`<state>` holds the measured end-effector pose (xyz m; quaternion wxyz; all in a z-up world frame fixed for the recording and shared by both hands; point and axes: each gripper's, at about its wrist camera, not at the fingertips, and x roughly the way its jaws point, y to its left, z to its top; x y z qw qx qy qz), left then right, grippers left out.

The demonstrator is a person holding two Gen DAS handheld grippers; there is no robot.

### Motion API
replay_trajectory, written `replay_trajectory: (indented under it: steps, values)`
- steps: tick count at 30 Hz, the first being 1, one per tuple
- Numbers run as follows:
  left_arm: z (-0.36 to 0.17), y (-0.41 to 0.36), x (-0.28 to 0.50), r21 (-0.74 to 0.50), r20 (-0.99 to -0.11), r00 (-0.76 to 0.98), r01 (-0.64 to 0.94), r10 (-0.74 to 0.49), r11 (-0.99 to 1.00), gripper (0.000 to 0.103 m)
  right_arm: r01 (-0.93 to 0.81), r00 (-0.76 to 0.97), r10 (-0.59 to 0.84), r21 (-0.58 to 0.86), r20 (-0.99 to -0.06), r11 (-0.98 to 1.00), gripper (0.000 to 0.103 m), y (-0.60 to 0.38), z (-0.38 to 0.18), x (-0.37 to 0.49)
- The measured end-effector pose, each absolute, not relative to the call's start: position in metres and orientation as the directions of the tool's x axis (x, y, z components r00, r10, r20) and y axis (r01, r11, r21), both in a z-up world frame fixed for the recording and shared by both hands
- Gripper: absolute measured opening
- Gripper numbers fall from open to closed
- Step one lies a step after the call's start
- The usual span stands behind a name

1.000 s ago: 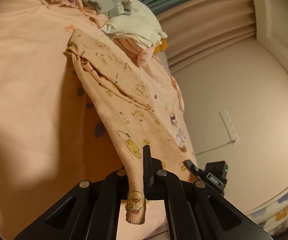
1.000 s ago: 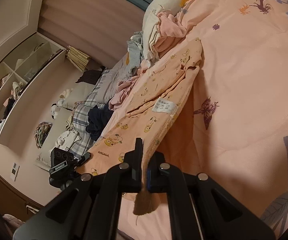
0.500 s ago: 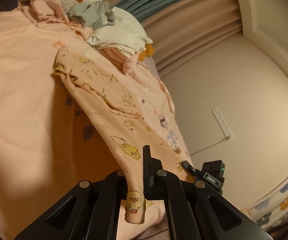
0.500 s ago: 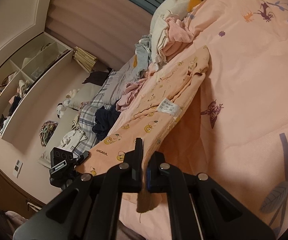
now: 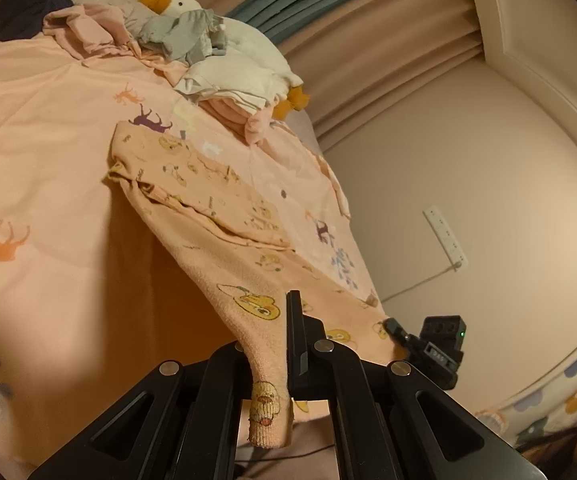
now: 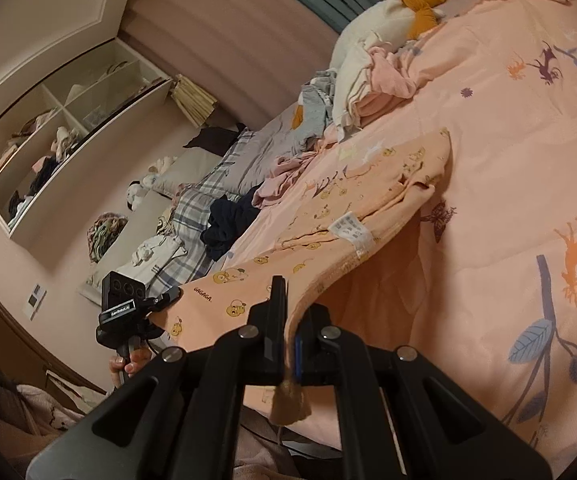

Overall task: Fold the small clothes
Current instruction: 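Lift the hem with both tools and fold it toward the collar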

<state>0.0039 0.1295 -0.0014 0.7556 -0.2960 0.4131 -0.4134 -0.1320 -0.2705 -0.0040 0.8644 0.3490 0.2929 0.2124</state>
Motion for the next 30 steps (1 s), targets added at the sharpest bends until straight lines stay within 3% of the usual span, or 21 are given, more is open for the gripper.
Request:
replay_trajectory:
  steps: [12, 19, 30]
  values:
    - [-0.004, 0.125, 0.061, -0.806, -0.382, 0.350, 0.326, -0.855, 0.493, 0.000, -0.141, 0.753, 0.560, 0.747, -0.345, 0.650, 0.006, -0.287, -0.002, -0.073]
    - [-0.012, 0.118, 0.127, -0.813, -0.402, 0.378, 0.271, -0.834, 0.515, 0.000, -0.055, 0.767, 0.508, 0.748, -0.392, 0.661, 0.007, -0.309, -0.003, -0.005]
    - [-0.047, 0.093, 0.214, -0.796, -0.510, 0.346, 0.156, -0.787, 0.585, 0.000, 0.126, 0.736, 0.447, 0.752, -0.509, 0.648, 0.007, -0.340, -0.050, 0.094]
